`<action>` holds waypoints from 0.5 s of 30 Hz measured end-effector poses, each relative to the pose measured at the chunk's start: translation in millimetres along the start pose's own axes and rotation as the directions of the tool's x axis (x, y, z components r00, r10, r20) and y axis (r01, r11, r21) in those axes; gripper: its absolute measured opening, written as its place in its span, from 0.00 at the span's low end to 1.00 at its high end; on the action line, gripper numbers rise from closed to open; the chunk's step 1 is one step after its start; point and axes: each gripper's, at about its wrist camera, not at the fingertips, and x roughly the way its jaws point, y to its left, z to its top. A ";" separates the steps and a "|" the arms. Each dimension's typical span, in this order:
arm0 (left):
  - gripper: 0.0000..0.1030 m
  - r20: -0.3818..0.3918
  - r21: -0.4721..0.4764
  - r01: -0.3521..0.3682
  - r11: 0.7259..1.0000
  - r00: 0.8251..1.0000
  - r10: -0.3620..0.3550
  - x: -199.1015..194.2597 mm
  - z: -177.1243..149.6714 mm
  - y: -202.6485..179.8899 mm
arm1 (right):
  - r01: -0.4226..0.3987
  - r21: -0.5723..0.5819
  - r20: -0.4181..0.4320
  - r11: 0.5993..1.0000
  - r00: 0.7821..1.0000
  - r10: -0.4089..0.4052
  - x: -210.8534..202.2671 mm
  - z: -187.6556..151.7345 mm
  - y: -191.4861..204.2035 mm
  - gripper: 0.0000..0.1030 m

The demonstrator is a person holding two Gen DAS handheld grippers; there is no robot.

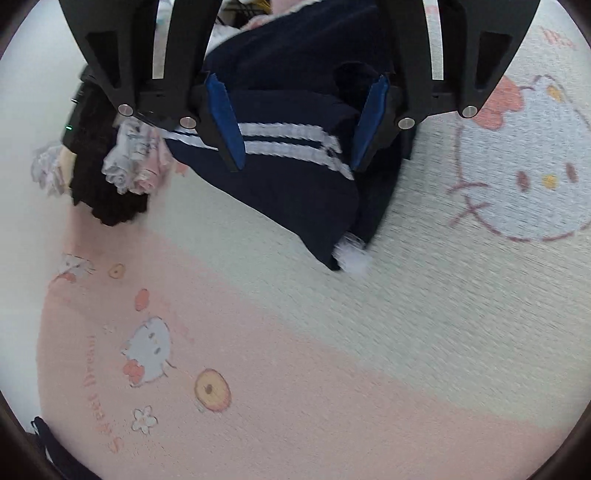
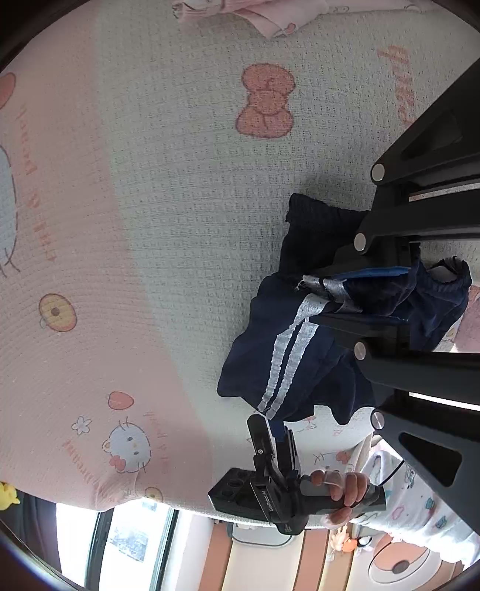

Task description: Fold clothes

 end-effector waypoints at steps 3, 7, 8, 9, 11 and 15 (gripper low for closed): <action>0.55 -0.041 -0.014 0.017 1.000 0.999 -0.018 10.3 -1.7 1.9 | -0.013 0.002 -0.010 1.000 1.000 0.013 3.2 -1.7 -2.4 0.14; 0.54 -0.033 -0.035 0.011 0.999 0.999 -0.012 16.8 -1.9 3.7 | -0.042 0.031 0.010 0.999 0.999 0.042 3.3 -4.2 -6.4 0.14; 0.53 -0.020 -0.033 0.016 0.999 1.000 -0.017 16.4 -2.4 2.7 | -0.056 0.040 0.022 0.998 0.998 0.056 3.2 -4.9 -7.6 0.14; 0.50 -0.005 -0.023 0.018 1.000 1.000 -0.019 17.4 -2.7 0.5 | -0.067 0.053 0.031 0.996 0.997 0.065 3.4 -5.4 -9.4 0.14; 0.42 -0.004 0.002 0.008 1.000 1.000 -0.008 21.8 -3.9 -5.5 | -0.088 0.083 0.049 0.993 0.995 0.084 4.8 -7.1 -13.7 0.14; 0.34 -0.038 0.086 -0.079 0.993 0.996 0.083 35.6 -10.4 -16.9 | -0.106 0.148 0.068 0.983 0.993 0.097 12.4 -11.0 -23.5 0.14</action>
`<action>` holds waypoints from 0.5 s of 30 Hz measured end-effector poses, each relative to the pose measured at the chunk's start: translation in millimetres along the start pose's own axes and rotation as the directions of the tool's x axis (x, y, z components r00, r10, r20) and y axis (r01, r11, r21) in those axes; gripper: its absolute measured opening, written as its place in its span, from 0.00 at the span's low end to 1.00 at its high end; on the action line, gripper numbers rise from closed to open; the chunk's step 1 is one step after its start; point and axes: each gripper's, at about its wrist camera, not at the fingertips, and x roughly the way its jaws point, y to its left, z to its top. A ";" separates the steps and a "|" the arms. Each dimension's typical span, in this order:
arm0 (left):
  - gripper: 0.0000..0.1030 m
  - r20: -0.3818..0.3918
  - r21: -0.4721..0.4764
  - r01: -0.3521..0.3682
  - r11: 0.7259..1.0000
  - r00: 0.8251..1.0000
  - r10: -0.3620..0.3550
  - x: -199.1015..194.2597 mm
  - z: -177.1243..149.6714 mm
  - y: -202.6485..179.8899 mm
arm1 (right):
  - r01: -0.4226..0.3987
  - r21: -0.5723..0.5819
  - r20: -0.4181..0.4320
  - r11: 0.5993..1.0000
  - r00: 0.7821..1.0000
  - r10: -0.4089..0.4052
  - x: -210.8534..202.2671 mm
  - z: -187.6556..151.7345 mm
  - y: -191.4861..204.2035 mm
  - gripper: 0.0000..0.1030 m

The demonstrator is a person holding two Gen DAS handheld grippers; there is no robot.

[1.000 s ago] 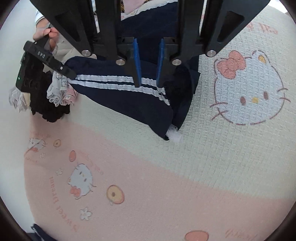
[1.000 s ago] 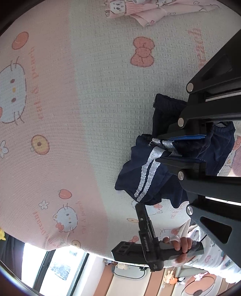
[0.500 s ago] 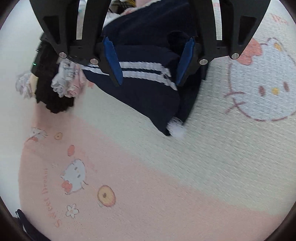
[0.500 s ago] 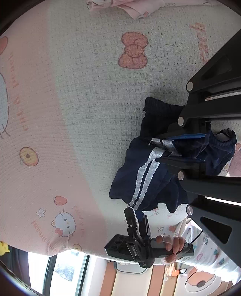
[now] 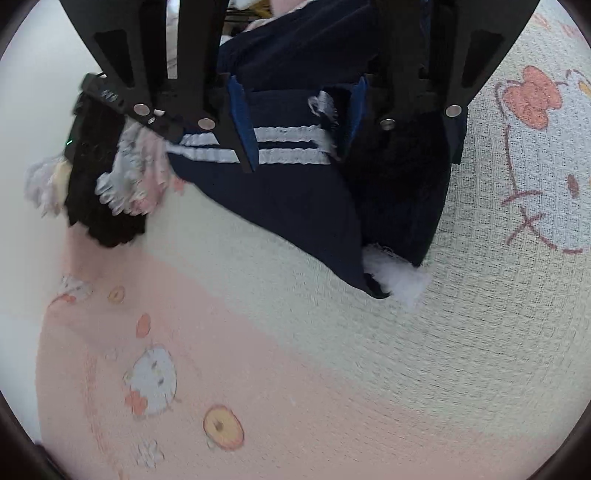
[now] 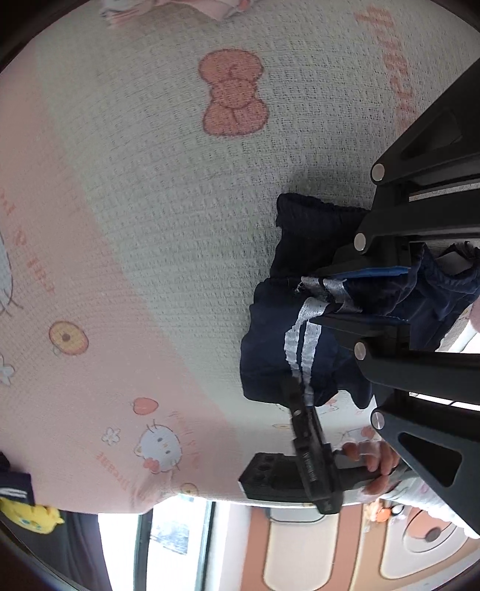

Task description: Fold clothes

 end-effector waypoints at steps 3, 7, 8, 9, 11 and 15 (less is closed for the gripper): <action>0.25 0.023 0.031 -0.061 0.998 0.998 0.060 4.8 -6.2 -2.3 | -0.033 0.062 -0.003 0.998 0.999 0.033 4.5 -1.1 -10.1 0.25; 0.19 0.066 0.003 -0.078 0.997 0.995 0.078 1.7 -9.9 3.1 | -0.087 0.131 0.005 0.988 0.996 0.087 6.2 -1.9 -21.4 0.28; 0.19 0.072 0.003 -0.089 0.996 0.993 0.089 0.6 -10.5 3.4 | -0.096 0.142 0.007 0.985 0.995 0.096 6.2 -1.7 -23.0 0.28; 0.17 0.079 0.010 -0.112 0.994 0.991 0.111 -0.6 -11.2 2.7 | -0.091 0.142 0.010 0.986 0.996 0.090 6.2 -1.6 -22.9 0.28; 0.08 0.093 0.026 -0.157 0.987 0.984 0.154 -2.8 -12.7 1.4 | -0.078 0.122 0.004 0.990 0.997 0.078 7.3 -2.4 -19.9 0.28; 0.05 0.114 0.074 -0.245 0.967 0.965 0.236 -5.4 -15.2 -4.8 | 0.016 0.039 -0.008 0.999 1.000 -0.016 13.7 -5.7 -5.6 0.28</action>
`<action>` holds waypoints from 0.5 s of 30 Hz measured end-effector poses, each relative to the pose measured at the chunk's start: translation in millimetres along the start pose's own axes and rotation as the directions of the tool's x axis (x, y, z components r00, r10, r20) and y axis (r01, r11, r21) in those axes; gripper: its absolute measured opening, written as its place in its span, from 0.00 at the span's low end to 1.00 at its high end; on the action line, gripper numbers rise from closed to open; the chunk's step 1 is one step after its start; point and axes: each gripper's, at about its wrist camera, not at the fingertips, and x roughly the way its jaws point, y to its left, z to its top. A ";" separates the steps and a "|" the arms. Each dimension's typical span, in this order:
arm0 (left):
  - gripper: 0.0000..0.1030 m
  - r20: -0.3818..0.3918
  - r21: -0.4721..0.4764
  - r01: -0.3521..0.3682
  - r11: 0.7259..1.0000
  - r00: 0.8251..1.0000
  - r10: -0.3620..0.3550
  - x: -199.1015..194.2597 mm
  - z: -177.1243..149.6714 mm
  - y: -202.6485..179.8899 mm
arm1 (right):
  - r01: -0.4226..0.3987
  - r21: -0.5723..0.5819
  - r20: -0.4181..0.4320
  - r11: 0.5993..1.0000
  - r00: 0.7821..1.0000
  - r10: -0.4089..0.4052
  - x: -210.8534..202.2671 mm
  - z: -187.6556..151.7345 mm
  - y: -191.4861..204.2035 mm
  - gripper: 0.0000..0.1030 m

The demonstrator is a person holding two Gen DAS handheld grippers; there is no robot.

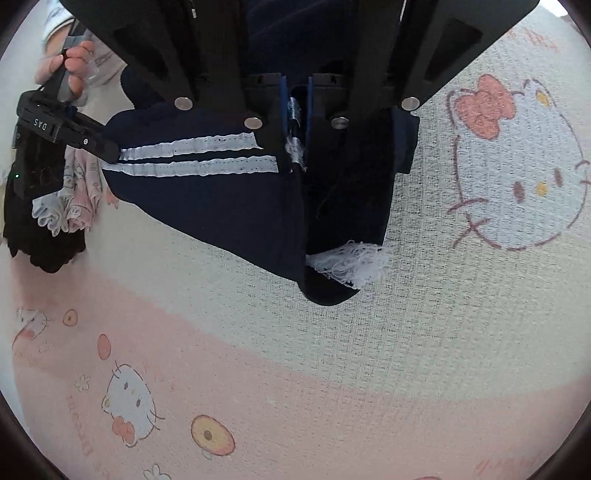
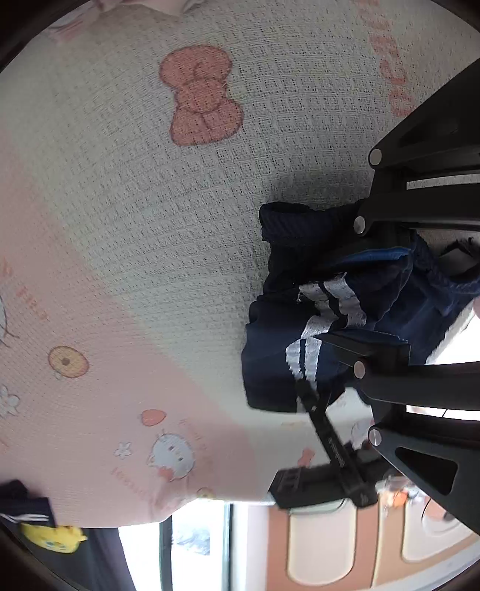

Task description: Fold clothes

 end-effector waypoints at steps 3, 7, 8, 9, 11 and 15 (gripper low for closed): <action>0.04 0.042 0.004 -0.055 0.998 0.998 0.055 -5.9 1.4 -0.6 | 0.088 -0.083 0.011 0.993 0.996 -0.087 4.2 -3.7 13.4 0.21; 0.04 0.058 -0.021 -0.054 0.998 0.997 0.055 -12.9 6.0 4.1 | 0.189 -0.204 0.083 0.961 0.981 -0.175 -1.8 -6.1 38.9 0.14; 0.04 0.060 -0.019 -0.053 0.998 0.997 0.054 -14.9 6.8 4.9 | 0.179 -0.216 0.091 0.960 0.983 -0.162 -4.7 -4.6 42.4 0.13; 0.04 0.064 -0.017 -0.053 0.998 0.997 0.054 -17.6 7.6 5.7 | 0.143 -0.224 0.100 0.964 0.987 -0.123 -10.7 -3.1 45.2 0.13; 0.04 0.075 -0.011 -0.052 0.999 0.996 0.053 -24.1 9.2 7.4 | 0.086 -0.237 0.104 0.968 0.993 -0.063 -20.6 1.5 51.1 0.13; 0.04 0.062 -0.025 -0.013 1.000 0.998 0.015 -34.1 13.8 17.6 | 0.042 -0.248 0.116 0.968 0.993 -0.013 -34.7 11.0 58.6 0.15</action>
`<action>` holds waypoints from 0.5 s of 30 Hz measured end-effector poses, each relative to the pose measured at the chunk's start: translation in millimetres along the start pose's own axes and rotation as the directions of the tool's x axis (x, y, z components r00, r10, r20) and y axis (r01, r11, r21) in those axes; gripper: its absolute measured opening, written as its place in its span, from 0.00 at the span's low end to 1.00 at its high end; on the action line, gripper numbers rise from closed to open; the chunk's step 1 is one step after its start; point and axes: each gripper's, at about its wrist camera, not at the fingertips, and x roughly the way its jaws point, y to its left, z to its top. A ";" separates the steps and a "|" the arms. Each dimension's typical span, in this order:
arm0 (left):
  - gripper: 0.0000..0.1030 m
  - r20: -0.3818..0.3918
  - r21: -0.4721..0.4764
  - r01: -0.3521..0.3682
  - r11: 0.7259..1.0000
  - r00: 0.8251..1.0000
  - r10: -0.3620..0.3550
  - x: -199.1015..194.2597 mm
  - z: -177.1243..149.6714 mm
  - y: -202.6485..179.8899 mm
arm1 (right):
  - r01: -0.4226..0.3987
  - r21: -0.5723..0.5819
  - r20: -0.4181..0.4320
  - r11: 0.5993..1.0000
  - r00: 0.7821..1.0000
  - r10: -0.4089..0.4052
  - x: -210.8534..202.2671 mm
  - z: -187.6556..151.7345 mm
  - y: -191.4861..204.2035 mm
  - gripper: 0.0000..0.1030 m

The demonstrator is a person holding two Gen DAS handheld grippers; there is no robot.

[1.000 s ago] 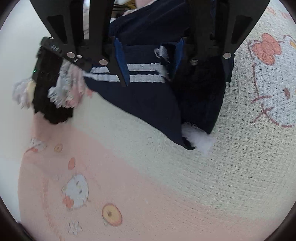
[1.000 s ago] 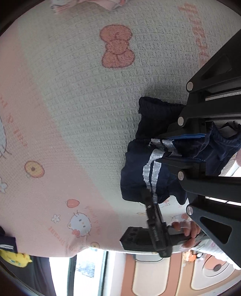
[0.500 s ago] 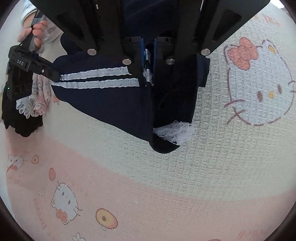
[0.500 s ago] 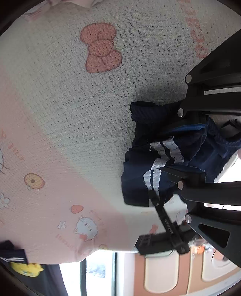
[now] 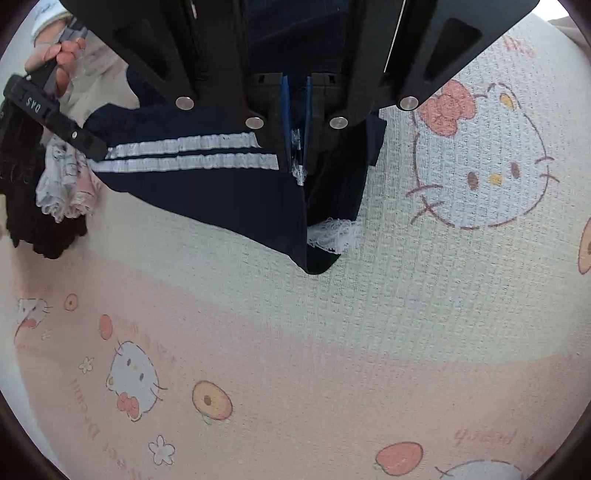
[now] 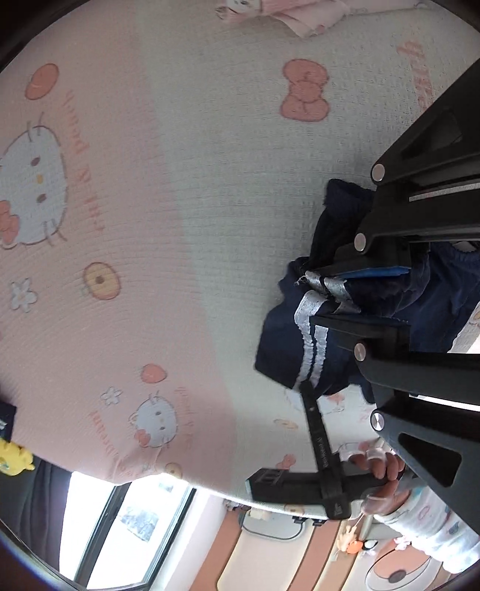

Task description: Fold clothes

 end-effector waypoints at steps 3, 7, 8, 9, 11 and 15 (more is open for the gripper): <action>0.04 -0.013 -0.021 0.025 0.999 1.000 -0.025 -1.3 1.2 -2.8 | -0.042 0.006 -0.049 0.999 0.998 0.042 3.2 4.5 0.4 0.16; 0.04 -0.001 -0.066 0.078 0.995 0.997 -0.078 -2.0 3.9 -0.7 | -0.041 0.067 -0.070 0.997 0.997 0.045 3.1 1.3 -11.3 0.20; 0.04 0.000 -0.070 0.087 0.994 0.996 -0.087 -1.0 5.0 -0.3 | -0.038 0.086 -0.069 0.996 0.997 0.044 3.3 0.8 -15.2 0.21; 0.04 -0.001 -0.073 0.098 0.993 0.995 -0.098 0.5 6.0 -0.5 | -0.038 0.102 -0.074 0.994 0.996 0.046 5.2 0.1 -17.7 0.24; 0.04 -0.032 -0.082 0.141 0.987 0.989 -0.144 7.3 8.9 -0.8 | -0.057 0.138 -0.092 0.989 0.993 0.070 10.3 -2.2 -23.2 0.31; 0.05 -0.153 -0.200 0.241 0.950 0.950 -0.273 31.1 16.9 2.5 | -0.057 0.134 -0.110 0.989 0.991 0.072 15.7 -6.5 -25.0 0.32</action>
